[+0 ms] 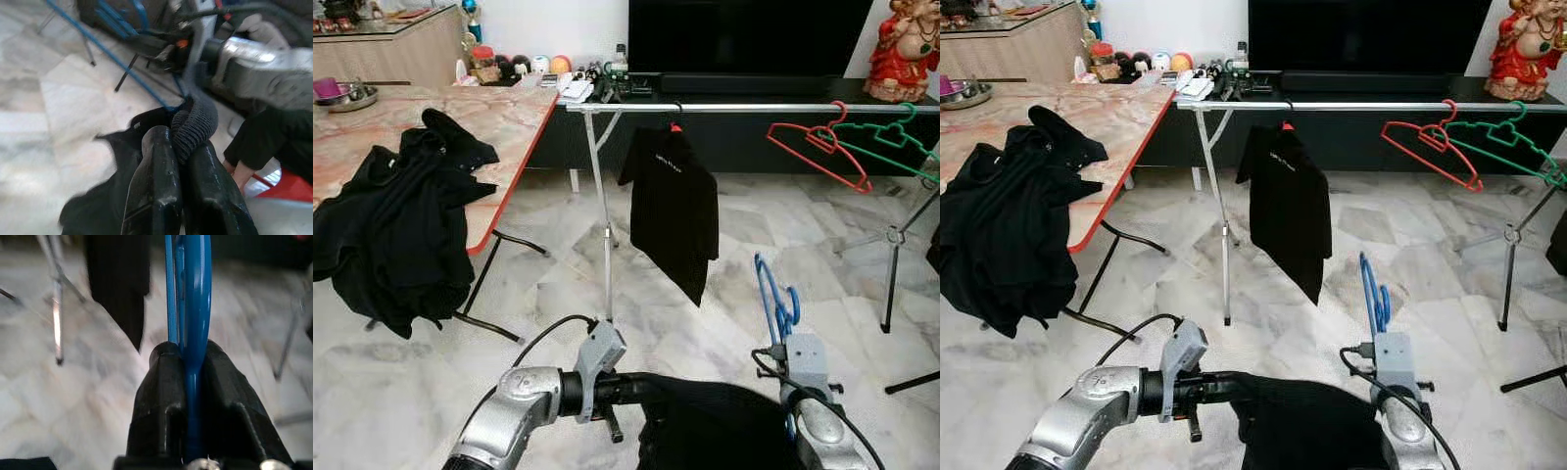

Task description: Hang hanger

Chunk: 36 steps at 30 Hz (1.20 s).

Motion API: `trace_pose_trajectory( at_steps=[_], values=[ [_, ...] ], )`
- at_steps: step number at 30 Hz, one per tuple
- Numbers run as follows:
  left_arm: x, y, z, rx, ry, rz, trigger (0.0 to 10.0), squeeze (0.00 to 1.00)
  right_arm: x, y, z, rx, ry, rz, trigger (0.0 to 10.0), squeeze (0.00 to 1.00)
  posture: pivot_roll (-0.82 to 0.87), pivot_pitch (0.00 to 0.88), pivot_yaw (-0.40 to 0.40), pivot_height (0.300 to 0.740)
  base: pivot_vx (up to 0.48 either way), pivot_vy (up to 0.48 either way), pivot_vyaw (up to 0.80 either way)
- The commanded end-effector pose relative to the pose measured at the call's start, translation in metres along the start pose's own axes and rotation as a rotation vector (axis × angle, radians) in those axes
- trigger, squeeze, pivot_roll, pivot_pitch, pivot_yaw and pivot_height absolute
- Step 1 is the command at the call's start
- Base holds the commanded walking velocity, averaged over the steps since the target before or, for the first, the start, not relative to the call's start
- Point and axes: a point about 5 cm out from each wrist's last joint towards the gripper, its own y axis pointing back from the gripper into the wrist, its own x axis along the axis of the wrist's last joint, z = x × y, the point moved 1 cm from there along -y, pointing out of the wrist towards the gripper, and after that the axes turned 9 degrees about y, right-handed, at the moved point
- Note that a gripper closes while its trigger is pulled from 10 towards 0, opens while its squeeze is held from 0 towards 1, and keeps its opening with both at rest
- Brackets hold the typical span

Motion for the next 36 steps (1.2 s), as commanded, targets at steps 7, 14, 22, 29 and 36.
trace_pose_trajectory(
  at_steps=[7, 14, 22, 29, 36],
  values=[
    [-0.001, -0.006, 0.013, -0.054, 0.012, -0.001, 0.0, 0.0, 0.027, -0.001, -0.024, 0.134, -0.268, 0.168, 10.0, 0.0, 0.03, 0.061, -0.013, 0.74, 0.0, 0.0, 0.0],
    [0.007, -0.008, 0.021, -0.099, 0.028, 0.033, 0.0, 0.0, 0.045, -0.003, -0.038, 0.224, -0.296, 0.248, 10.0, 0.0, 0.03, 0.061, -0.01, 0.74, 0.0, 0.0, 0.0],
    [0.03, -0.009, 0.067, -0.282, -0.012, 0.073, 0.0, 0.0, 0.026, 0.002, -0.055, 0.304, -0.262, 0.143, 10.0, 0.0, 0.06, 0.066, -0.004, 0.74, 0.0, 0.0, 0.0],
    [0.02, -0.004, 0.084, -0.318, 0.005, 0.022, 0.0, 0.0, 0.024, 0.003, -0.059, 0.301, -0.277, 0.126, 10.0, 0.0, 0.06, 0.07, 0.003, 0.74, 0.0, 0.0, 0.0],
    [0.011, 0.022, 0.101, -0.393, -0.016, -0.135, 0.0, 0.0, 0.028, 0.001, -0.062, 0.26, -0.271, 0.121, 10.0, 0.0, 0.07, 0.072, 0.009, 0.74, 0.0, 0.0, 0.0]
  ],
)
